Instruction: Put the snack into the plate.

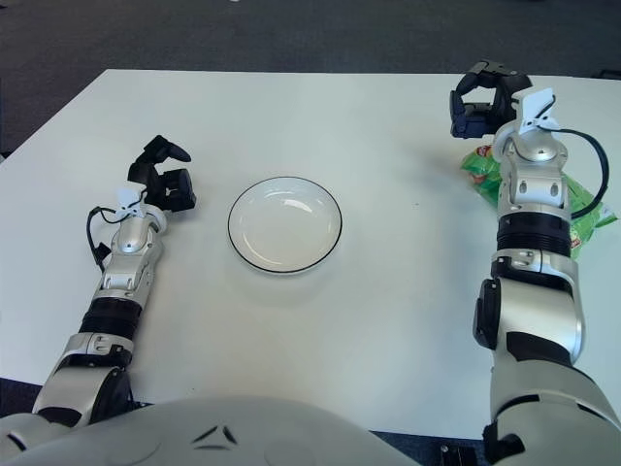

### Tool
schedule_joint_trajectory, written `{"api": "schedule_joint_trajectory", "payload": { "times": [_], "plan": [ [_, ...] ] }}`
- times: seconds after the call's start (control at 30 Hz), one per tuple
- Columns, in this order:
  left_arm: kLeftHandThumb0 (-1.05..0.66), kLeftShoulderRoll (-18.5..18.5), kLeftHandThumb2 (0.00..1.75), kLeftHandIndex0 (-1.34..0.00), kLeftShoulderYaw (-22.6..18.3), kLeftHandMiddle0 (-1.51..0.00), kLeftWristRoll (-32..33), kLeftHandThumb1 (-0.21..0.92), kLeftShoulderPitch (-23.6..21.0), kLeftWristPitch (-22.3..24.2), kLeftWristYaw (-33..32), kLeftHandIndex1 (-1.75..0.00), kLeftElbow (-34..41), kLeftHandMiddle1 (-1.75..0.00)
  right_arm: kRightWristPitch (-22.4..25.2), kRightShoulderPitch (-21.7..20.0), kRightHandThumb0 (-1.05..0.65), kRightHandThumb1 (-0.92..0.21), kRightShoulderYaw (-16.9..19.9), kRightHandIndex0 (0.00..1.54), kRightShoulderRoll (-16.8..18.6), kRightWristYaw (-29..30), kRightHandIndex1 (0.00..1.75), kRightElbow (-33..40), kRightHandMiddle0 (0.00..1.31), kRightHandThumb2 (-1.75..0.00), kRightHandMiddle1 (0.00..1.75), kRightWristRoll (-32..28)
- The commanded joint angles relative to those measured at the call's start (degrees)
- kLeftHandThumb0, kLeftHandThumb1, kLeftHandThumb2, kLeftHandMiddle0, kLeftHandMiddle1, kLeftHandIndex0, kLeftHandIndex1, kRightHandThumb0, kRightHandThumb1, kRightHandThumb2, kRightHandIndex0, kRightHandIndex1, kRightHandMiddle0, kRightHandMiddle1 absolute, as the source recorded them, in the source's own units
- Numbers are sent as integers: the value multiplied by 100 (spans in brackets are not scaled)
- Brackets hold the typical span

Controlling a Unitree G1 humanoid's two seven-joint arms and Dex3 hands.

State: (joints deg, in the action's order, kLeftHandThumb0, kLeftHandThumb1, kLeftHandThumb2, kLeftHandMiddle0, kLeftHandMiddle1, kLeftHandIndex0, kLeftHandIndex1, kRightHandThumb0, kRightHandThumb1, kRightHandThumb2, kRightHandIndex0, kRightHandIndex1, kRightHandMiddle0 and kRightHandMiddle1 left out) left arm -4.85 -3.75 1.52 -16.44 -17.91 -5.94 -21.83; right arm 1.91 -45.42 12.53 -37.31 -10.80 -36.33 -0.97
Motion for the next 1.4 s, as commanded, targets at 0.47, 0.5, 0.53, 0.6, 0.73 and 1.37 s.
{"api": "schedule_joint_trajectory", "payload": {
  "times": [0.47,0.5,0.53,0.6,0.73,1.37],
  "plan": [
    [-49,353,135,-63,45,-138,11,30,864,80,-33,-175,-365,-175,-505,-531,-46,-37,-460,106,-717,324,175,26,57,-125,175,990],
    [-49,354,134,-63,44,-138,12,30,866,81,-32,-175,-362,-175,-569,-535,-46,-38,-495,107,-746,366,175,-15,56,-124,175,1065],
    [-49,356,134,-63,44,-138,10,30,876,85,-36,-175,-349,-175,-901,-362,-46,-39,-611,107,-871,667,175,-126,56,-123,175,1364],
    [-49,361,134,-63,44,-137,7,30,888,91,-45,-175,-332,-175,-1448,-30,-45,-40,-809,107,-1060,1258,175,-295,55,-122,175,1880],
    [-49,368,133,-62,22,-137,18,31,909,109,-63,-175,-293,-175,-2072,391,-45,-43,-1629,105,-1490,3108,175,-894,52,-117,175,3409],
    [-49,420,135,-63,-73,-137,82,29,988,303,-83,-175,-95,-175,-1327,720,-85,-91,-2868,9,-2701,3789,131,-934,3,-73,141,5339]
  ]
}}
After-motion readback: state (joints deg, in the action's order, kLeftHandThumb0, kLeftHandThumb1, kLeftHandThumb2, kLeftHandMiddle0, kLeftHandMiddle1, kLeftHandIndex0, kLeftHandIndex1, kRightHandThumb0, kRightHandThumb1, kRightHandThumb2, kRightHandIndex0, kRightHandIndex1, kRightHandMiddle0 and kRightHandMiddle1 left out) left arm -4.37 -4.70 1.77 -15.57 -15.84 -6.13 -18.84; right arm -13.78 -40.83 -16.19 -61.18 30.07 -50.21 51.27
